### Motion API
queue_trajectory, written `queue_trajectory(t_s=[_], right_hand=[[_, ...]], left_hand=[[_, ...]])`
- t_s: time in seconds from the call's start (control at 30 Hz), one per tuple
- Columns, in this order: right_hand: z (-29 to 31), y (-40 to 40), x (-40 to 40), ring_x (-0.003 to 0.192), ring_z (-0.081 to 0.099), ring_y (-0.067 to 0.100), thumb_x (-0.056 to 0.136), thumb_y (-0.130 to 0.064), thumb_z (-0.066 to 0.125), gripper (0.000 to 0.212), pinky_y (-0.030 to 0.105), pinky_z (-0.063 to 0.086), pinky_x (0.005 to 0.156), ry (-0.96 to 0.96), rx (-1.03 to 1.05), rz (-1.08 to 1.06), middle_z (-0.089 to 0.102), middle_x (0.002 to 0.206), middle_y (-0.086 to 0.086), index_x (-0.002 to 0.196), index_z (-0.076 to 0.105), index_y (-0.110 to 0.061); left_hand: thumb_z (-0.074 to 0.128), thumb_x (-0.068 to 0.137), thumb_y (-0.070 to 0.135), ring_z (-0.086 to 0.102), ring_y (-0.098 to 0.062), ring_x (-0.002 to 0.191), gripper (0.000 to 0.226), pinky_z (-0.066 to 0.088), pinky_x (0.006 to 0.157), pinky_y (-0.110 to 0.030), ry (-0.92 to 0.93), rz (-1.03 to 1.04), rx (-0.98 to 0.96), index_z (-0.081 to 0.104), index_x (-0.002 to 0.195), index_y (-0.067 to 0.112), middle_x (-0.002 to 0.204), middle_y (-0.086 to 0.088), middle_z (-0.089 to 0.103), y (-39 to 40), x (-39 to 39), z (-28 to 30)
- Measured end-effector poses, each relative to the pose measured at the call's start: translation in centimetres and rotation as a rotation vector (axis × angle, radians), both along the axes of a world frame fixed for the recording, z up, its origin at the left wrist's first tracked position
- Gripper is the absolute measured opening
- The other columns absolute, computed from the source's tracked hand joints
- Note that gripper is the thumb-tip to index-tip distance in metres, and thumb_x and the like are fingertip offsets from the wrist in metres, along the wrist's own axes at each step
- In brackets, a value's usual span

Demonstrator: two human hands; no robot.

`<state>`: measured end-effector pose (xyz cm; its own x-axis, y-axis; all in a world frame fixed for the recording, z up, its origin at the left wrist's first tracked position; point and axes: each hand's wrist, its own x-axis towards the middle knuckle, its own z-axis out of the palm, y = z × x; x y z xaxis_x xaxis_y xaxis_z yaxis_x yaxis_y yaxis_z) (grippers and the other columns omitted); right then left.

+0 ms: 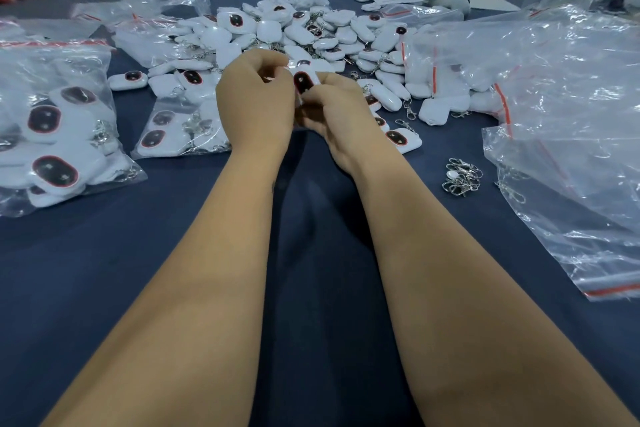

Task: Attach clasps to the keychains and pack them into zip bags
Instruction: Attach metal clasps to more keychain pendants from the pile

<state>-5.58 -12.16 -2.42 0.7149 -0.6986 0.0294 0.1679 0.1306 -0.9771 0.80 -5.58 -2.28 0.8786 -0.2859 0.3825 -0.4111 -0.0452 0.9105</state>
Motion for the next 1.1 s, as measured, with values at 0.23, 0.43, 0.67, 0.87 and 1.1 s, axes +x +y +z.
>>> queue_trajectory(t_s=[0.23,0.43,0.67,0.87,1.1], right_hand=[[-0.6,0.2,-0.1,0.053,0.06,0.001,0.093,-0.002,0.057,0.008,0.014,0.046,0.053,0.042,-0.299,-0.005,0.066,0.059,-0.005,0.1,0.061,-0.003],[-1.0,0.5,0.2,0.059,0.057,0.0,0.085,0.007,0.052,0.03,0.019,0.046,0.058,0.143,-0.555,-0.01,0.067,0.066,-0.007,0.08,0.069,-0.016],[-0.2,-0.2,-0.2,0.073,0.062,0.001,0.083,0.003,0.058,0.018,0.014,0.047,0.071,0.084,-0.419,-0.381,0.066,0.081,-0.006,0.087,0.065,-0.013],[-1.0,-0.8,-0.8,0.119,0.043,0.028,0.083,-0.015,0.05,0.034,0.036,0.025,0.099,0.796,-0.997,-0.558,0.051,0.123,0.006,0.115,0.057,-0.019],[-1.3,-0.8,-1.0,0.118,0.04,0.03,0.086,-0.011,0.049,0.032,0.032,0.034,0.086,0.865,-1.082,-0.413,0.051,0.123,0.011,0.116,0.059,-0.013]], left_hand=[[0.055,0.08,0.014,0.064,-0.005,0.08,0.02,0.053,0.075,-0.024,-0.129,0.03,-0.028,0.07,0.088,0.026,0.087,0.011,0.069,0.2,-0.3,0.2],[0.053,0.078,0.016,0.061,-0.006,0.088,0.02,0.042,0.068,-0.008,-0.255,0.042,0.002,0.066,0.082,0.031,0.079,0.019,0.061,0.3,-0.7,0.1],[0.056,0.081,0.016,0.05,-0.019,0.111,0.023,0.042,0.092,-0.031,-0.357,0.125,0.136,0.074,0.092,0.025,0.073,0.024,0.047,0.3,-0.2,-0.2],[0.056,0.089,0.027,0.048,-0.032,0.118,0.027,0.036,0.092,-0.038,-0.422,-0.037,0.718,0.067,0.113,0.03,0.115,-0.001,0.066,-0.3,0.1,-1.5],[0.059,0.086,0.016,0.043,-0.035,0.117,0.025,0.031,0.093,-0.038,-0.415,0.091,0.781,0.071,0.099,0.032,0.115,-0.005,0.062,0.2,0.5,-1.3]])
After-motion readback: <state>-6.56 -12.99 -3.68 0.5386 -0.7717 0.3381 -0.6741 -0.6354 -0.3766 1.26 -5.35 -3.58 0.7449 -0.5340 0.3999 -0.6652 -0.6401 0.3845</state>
